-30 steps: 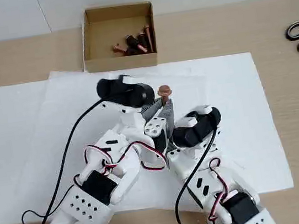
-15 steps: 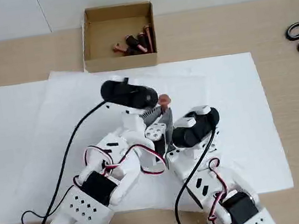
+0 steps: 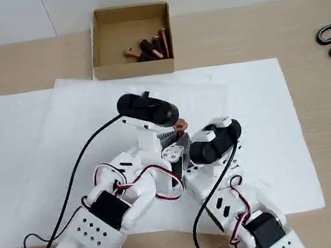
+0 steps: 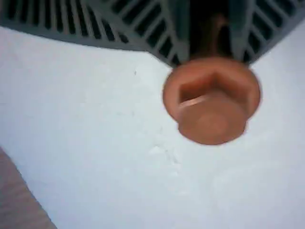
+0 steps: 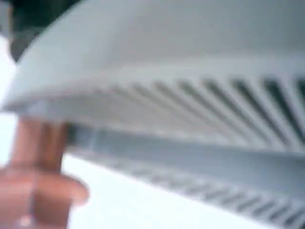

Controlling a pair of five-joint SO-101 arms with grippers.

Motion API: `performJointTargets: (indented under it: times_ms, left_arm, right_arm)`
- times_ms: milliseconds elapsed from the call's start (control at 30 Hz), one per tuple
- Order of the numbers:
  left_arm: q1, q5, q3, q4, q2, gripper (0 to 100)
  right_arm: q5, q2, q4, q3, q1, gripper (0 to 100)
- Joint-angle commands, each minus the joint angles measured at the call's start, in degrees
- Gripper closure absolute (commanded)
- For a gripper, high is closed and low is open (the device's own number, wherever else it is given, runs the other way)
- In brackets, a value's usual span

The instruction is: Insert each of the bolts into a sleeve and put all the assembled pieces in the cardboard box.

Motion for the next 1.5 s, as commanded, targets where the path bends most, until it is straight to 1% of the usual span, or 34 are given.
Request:
performJointTargets:
  times_ms: [0, 200, 333, 400, 467, 600, 667, 733, 800, 900, 1033, 1133, 1233, 1300, 1367, 1467]
  left_arm:
    - [-0.3, 0.4, -2.0, 1.7, -0.9, 99]
    - [0.0, 0.4, -2.0, 1.8, -0.9, 99]
    - [3.2, 0.4, -2.2, 4.4, -0.9, 99]
    - [3.3, 0.2, -2.2, 4.5, -0.9, 98]
    - [3.3, 0.2, -2.3, 4.5, -1.0, 94]
    - [3.3, 0.3, -2.1, 4.6, -1.1, 81]
    - [3.3, 0.3, -2.1, 5.1, -1.3, 76]
    - [3.3, 0.3, -2.4, 6.5, -2.8, 74]
    - [2.5, 0.1, -2.4, 7.7, -5.5, 73]
    - [-1.5, 0.1, -2.5, 10.2, -10.5, 73]
    - [-8.4, 0.1, -4.7, 17.8, -17.4, 73]
    - [-17.8, -0.3, -5.1, 23.5, -23.5, 73]
    - [-29.3, -3.8, -4.7, 26.8, -29.8, 73]
    - [-34.7, -6.1, -3.6, 28.5, -33.1, 73]
    - [-38.9, -7.8, -1.3, 28.7, -35.4, 73]
    - [-42.8, -8.4, 2.2, 28.5, -38.1, 73]
  right_arm:
    - [-0.2, -1.0, 0.1, -1.8, 0.3, 99.5]
    - [-0.2, -1.0, 0.1, -1.8, 0.3, 99.5]
    - [-0.2, -1.0, 0.1, -1.8, 0.3, 99.5]
    - [-0.2, -1.0, 0.2, -1.8, 0.3, 99.5]
    - [-0.2, -1.0, 0.2, -1.8, 0.3, 99.5]
    - [-0.2, -1.0, 0.3, -1.8, 0.3, 99.5]
    - [-0.2, -1.0, 0.3, -1.8, 0.3, 99.5]
    - [-0.2, -1.0, 0.3, -1.8, 0.3, 99.5]
    - [-0.2, -1.0, 0.3, -1.8, 0.3, 99.5]
    - [-0.2, -1.0, 0.3, -1.8, 0.3, 99.5]
    - [-0.2, -1.0, 0.3, -1.8, 0.4, 99.5]
    - [-0.2, -1.0, 0.3, -2.0, 0.4, 99.5]
    - [-0.2, -0.4, 2.2, -4.4, 0.9, 99.5]
    - [-0.2, -0.4, 2.5, -6.1, 3.2, 99.5]
    - [-0.2, -0.3, 1.0, -8.8, 7.4, 99.5]
    - [-0.1, 0.1, -1.8, -14.3, 13.1, 99.5]
